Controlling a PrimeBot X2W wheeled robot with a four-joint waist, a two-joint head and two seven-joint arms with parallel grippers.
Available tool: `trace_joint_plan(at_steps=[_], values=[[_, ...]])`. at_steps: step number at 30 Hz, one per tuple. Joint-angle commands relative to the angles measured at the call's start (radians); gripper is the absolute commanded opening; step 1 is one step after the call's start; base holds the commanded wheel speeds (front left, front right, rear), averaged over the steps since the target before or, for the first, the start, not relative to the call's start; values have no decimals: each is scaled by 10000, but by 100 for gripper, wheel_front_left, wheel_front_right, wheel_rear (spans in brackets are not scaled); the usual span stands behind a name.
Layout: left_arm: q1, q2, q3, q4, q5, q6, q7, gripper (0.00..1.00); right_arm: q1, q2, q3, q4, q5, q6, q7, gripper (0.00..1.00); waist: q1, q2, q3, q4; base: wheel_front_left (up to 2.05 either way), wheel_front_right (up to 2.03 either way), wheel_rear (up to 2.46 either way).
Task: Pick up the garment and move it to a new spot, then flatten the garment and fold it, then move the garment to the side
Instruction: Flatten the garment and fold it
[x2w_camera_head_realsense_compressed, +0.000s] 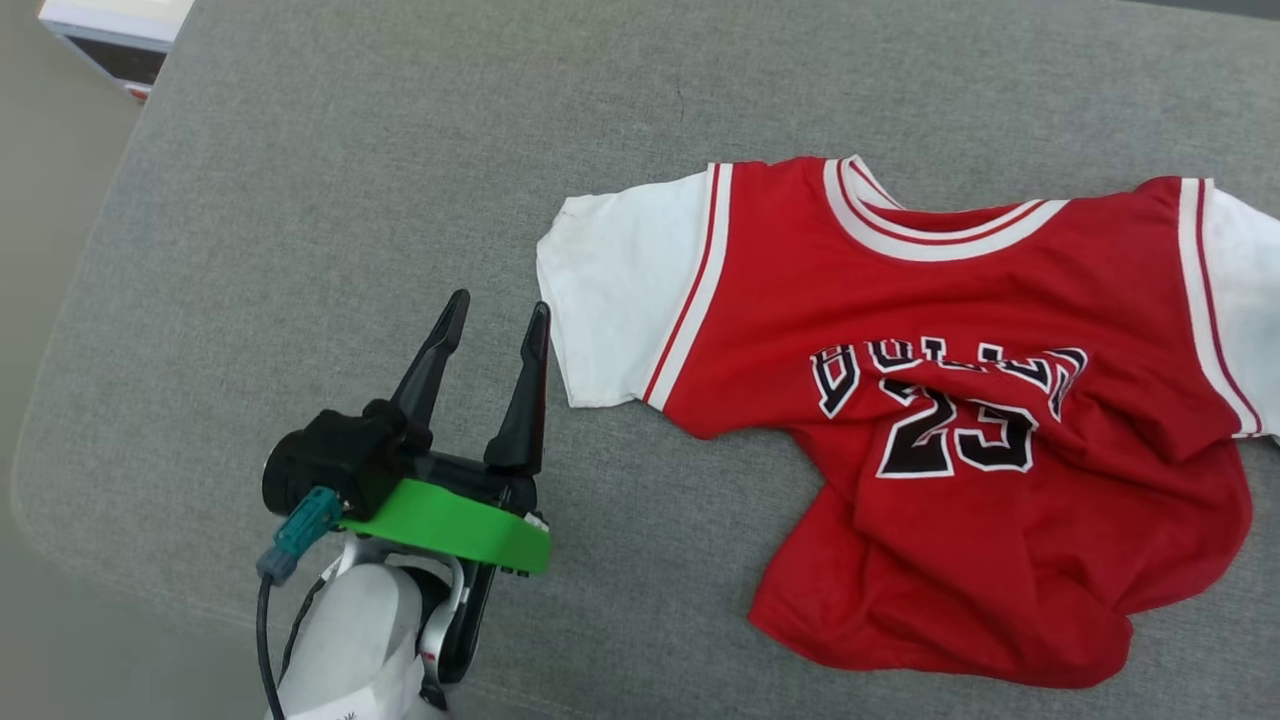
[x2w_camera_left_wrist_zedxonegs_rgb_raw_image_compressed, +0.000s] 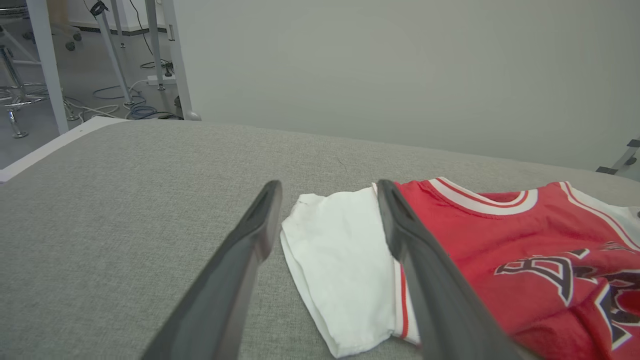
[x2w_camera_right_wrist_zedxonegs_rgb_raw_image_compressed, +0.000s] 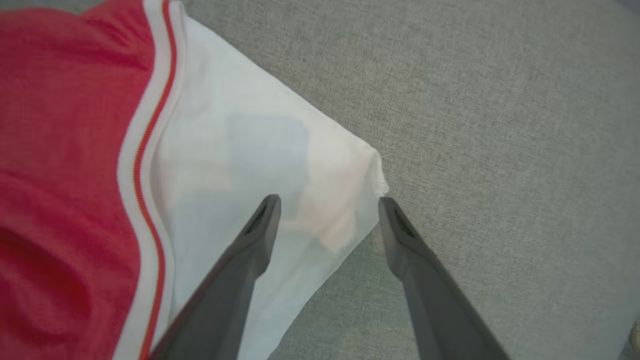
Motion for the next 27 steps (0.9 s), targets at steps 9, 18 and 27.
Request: trace_joint_plan(at_steps=[9, 18, 27], values=[[-357, -119, 105, -232, -133, -37, -57, 100, -37, 51, 673, 952, 270, -11, -328, 100, -1, 0, 515, 417, 0, 0, 0], [-219, -16, 314, -88, -35, -38, -57, 100, 334, 20, 1111, 1415, 754, -11, -998, 0, -1, 0, 167, 102, 0, 0, 0], [-432, 717, 422, 660, -168, -38, -57, 100, 1098, -493, 1133, 1301, 1087, -11, -2207, 0, -1, 0, -380, -765, 0, 0, 0]])
